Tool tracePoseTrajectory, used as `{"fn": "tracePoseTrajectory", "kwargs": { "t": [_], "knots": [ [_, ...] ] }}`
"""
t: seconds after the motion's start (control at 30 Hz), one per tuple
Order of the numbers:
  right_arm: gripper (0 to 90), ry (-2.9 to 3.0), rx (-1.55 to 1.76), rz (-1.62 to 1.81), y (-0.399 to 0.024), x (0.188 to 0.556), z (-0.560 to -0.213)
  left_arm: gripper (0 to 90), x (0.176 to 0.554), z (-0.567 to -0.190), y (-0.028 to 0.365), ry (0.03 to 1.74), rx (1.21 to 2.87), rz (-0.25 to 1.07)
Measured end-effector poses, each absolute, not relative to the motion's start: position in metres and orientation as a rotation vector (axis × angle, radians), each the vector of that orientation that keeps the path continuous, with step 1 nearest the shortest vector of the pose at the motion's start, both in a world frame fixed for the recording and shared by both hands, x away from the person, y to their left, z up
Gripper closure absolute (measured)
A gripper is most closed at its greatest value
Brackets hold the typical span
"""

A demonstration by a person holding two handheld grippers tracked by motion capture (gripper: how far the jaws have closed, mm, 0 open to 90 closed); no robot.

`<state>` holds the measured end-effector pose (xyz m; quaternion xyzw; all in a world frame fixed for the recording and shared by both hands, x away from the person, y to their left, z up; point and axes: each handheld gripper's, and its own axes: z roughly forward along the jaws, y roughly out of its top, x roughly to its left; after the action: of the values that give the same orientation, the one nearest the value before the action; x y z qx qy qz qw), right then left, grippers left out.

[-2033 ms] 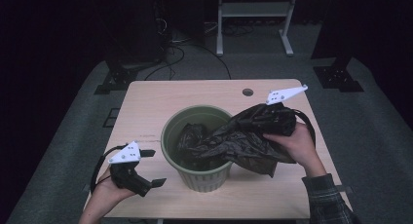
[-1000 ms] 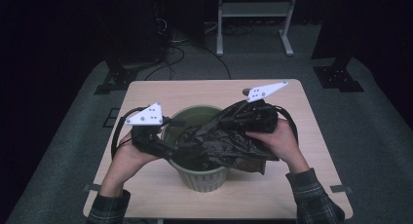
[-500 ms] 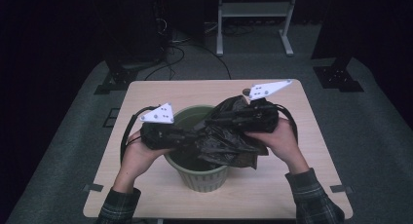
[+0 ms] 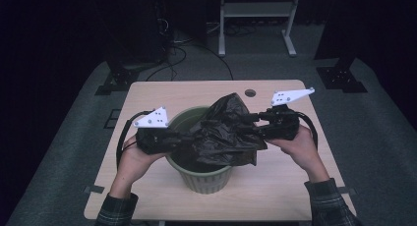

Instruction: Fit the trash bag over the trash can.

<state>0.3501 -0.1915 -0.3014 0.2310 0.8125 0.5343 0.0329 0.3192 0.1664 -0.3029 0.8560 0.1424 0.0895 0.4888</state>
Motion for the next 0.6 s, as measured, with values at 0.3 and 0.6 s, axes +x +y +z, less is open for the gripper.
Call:
{"fn": "tracePoseTrajectory", "kwargs": {
  "t": [0.3,0.6],
  "knots": [
    [90.0,2.506,0.719,1.631,-0.188,0.351,-0.305,80.6,0.318,-0.303,0.162,0.326,2.104,0.233],
    [63.4,2.401,0.804,1.688,-0.225,0.347,-0.296,80.5,0.319,-0.303,0.164,0.329,2.099,0.237]
  ]
}}
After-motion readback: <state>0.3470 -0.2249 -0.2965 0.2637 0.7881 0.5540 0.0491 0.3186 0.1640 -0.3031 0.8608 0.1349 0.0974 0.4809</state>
